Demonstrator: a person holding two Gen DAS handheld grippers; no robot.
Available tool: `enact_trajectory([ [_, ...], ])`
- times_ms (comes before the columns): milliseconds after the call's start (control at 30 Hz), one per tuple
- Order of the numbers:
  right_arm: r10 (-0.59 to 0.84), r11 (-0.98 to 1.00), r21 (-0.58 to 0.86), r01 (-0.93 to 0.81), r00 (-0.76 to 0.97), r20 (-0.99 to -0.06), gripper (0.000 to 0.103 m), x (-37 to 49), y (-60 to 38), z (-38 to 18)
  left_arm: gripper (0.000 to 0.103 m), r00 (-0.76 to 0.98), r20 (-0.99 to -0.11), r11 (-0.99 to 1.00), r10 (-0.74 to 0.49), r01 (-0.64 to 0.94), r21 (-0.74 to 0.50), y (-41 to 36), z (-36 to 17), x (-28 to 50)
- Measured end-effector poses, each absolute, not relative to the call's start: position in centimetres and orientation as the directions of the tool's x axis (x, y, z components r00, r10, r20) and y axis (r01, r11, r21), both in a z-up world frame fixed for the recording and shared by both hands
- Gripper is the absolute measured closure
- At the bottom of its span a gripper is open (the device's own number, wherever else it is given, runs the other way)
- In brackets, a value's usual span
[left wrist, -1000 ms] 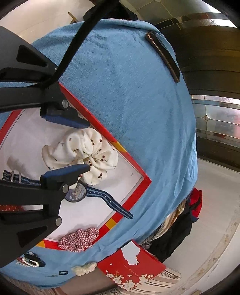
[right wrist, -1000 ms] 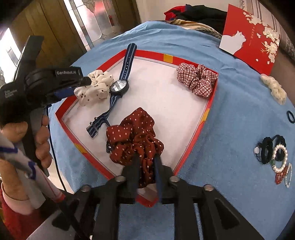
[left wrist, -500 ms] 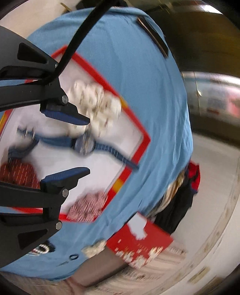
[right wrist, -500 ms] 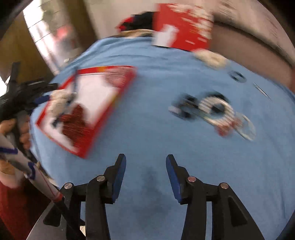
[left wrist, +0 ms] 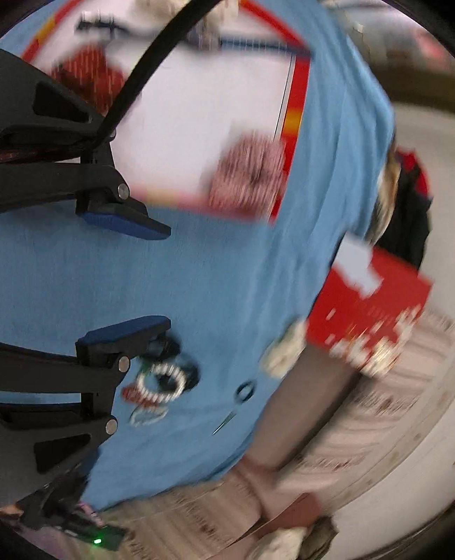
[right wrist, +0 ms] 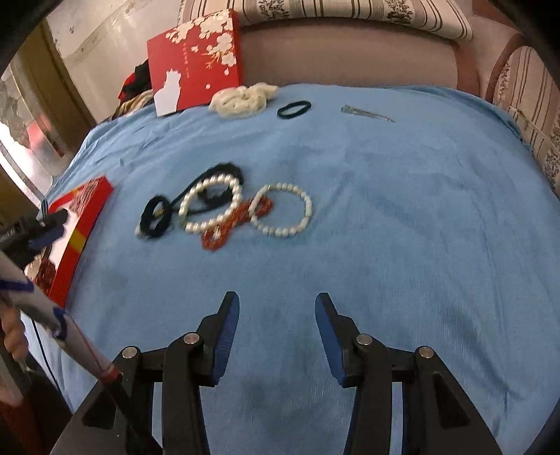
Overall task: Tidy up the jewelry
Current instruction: 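Move both tools back to the bracelets and grasp the black hair tie with the left tool, then carry the black hair tie into the lid with the left tool and release it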
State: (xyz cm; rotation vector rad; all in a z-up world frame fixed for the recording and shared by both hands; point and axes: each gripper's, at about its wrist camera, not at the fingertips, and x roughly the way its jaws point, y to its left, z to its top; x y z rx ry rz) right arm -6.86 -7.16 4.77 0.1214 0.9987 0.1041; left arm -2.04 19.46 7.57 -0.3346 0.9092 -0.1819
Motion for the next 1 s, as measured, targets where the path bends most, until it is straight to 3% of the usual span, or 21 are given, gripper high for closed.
enact_trajectory([
  [267,0.163,0.985,0.168,-0.043,0.562,-0.811,0.054,-2.7,-8.4,4.0,0.061,0.472,-0.824,0.950,-0.313,0.171,-0.262,12.7,4.5,2.9],
  [700,0.145,0.988,0.152,-0.033,0.551,-0.822,0.056,1.1,-9.3,2.0,0.061,0.403,-0.819,0.913,-0.408,0.202,-0.356,11.6,2.3,5.9],
  [767,0.122,0.992,0.119,-0.041,0.557,-0.821,0.056,1.2,-8.7,1.8,0.065,0.404,-0.818,0.912,-0.409,0.210,-0.352,11.4,2.4,5.8],
  [800,0.105,0.994,0.096,-0.046,0.562,-0.821,0.057,1.2,-8.4,1.7,0.073,0.401,-0.819,0.912,-0.409,0.214,-0.350,11.2,2.4,5.9],
  [833,0.090,0.996,0.075,-0.049,0.566,-0.819,0.059,1.3,-8.1,1.6,0.084,0.396,-0.822,0.912,-0.409,0.220,-0.347,10.8,2.2,6.0],
  [900,0.069,0.997,0.046,-0.055,0.574,-0.816,0.080,1.2,-7.7,1.6,0.093,0.389,-0.835,0.919,-0.389,0.230,-0.321,10.1,2.1,5.8],
  [967,0.080,0.997,0.055,-0.061,0.571,-0.817,0.095,1.2,-7.6,1.7,0.096,0.406,-0.838,0.927,-0.366,0.241,-0.288,9.5,2.4,5.5],
  [1000,0.088,0.996,0.066,-0.060,0.569,-0.818,0.096,1.3,-7.6,1.9,0.096,0.410,-0.834,0.925,-0.370,0.245,-0.290,9.4,2.7,5.3],
])
